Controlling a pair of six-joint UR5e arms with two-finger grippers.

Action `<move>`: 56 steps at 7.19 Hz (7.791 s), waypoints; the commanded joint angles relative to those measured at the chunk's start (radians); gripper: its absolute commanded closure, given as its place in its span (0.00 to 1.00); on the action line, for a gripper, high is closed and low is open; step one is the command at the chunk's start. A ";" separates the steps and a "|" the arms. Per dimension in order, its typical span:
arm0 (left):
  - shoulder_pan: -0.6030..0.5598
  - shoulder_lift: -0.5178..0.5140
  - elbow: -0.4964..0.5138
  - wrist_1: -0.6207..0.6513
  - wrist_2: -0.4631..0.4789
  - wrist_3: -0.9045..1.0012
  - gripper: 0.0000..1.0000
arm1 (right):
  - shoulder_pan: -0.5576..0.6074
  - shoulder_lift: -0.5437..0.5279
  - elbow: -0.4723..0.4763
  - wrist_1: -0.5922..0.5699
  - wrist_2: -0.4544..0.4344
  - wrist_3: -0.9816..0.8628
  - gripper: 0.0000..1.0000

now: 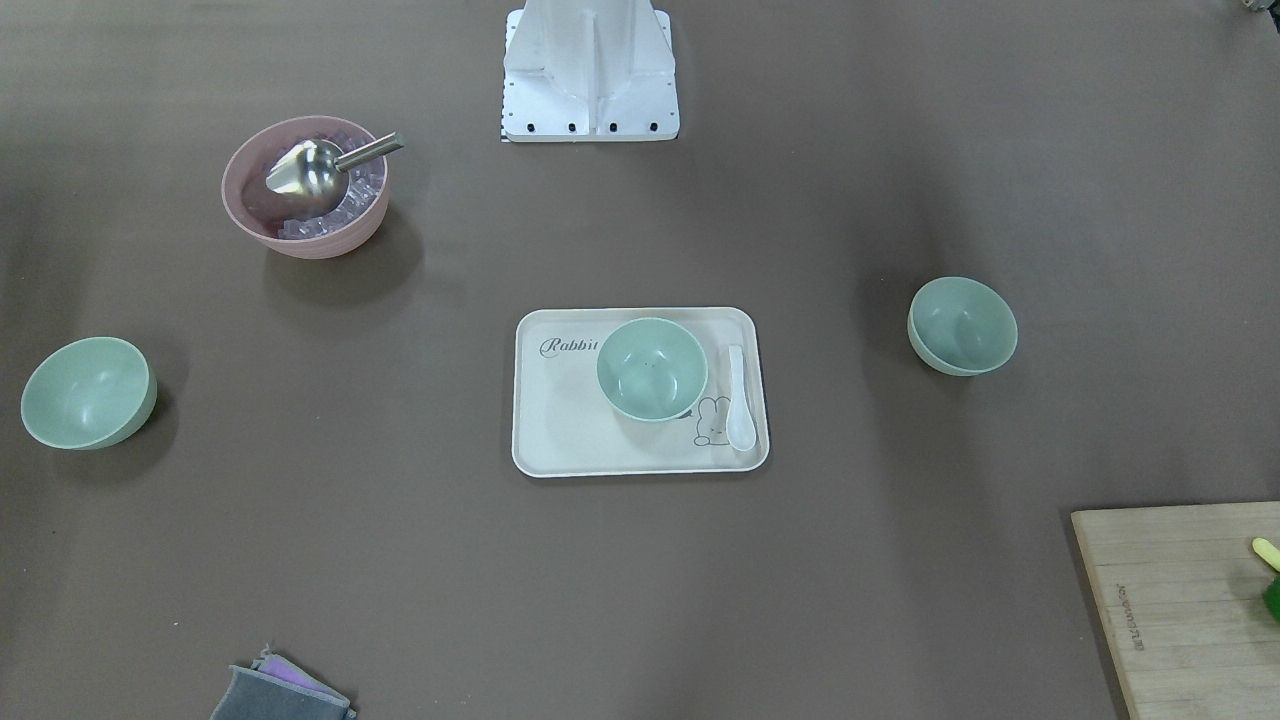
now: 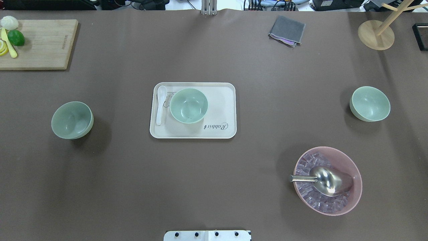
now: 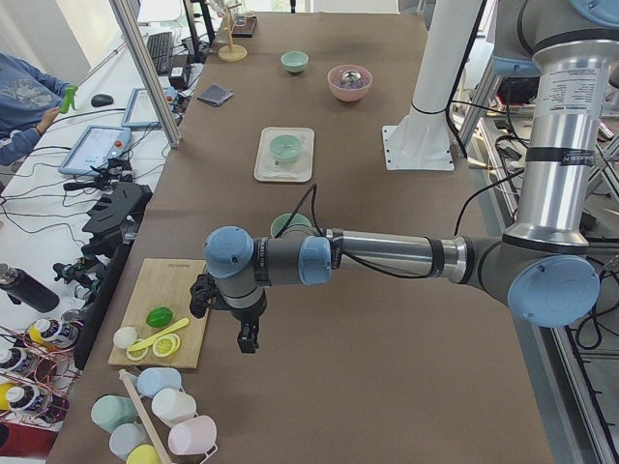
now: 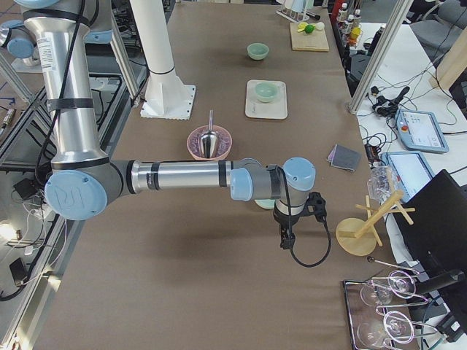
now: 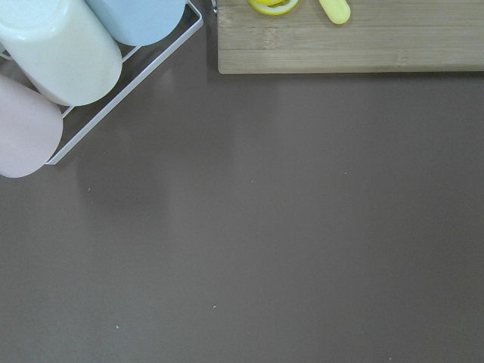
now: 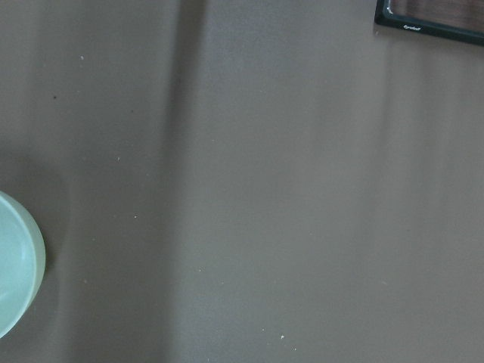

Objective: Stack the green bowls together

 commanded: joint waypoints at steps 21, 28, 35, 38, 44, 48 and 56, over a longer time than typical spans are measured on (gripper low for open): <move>0.380 -0.096 -0.031 -0.335 0.003 -0.598 0.03 | -0.287 0.077 -0.099 0.227 0.065 0.321 0.01; 0.417 -0.112 -0.027 -0.335 0.018 -0.602 0.03 | -0.333 0.077 -0.200 0.380 0.076 0.385 1.00; 0.540 -0.152 0.024 -0.341 0.087 -0.687 0.03 | -0.347 0.269 0.008 0.243 0.234 0.770 1.00; 0.620 -0.109 0.007 -0.459 0.074 -0.684 0.07 | -0.505 0.425 0.009 0.252 0.145 1.050 1.00; 0.655 -0.095 -0.025 -0.456 0.006 -0.761 1.00 | -0.717 0.600 0.001 0.254 -0.082 1.343 1.00; 0.655 -0.150 -0.034 -0.442 -0.041 -0.824 1.00 | -0.830 0.675 -0.060 0.335 -0.205 1.479 1.00; 0.608 -0.340 -0.037 -0.439 -0.163 -1.089 1.00 | -0.898 0.692 -0.116 0.427 -0.237 1.561 0.01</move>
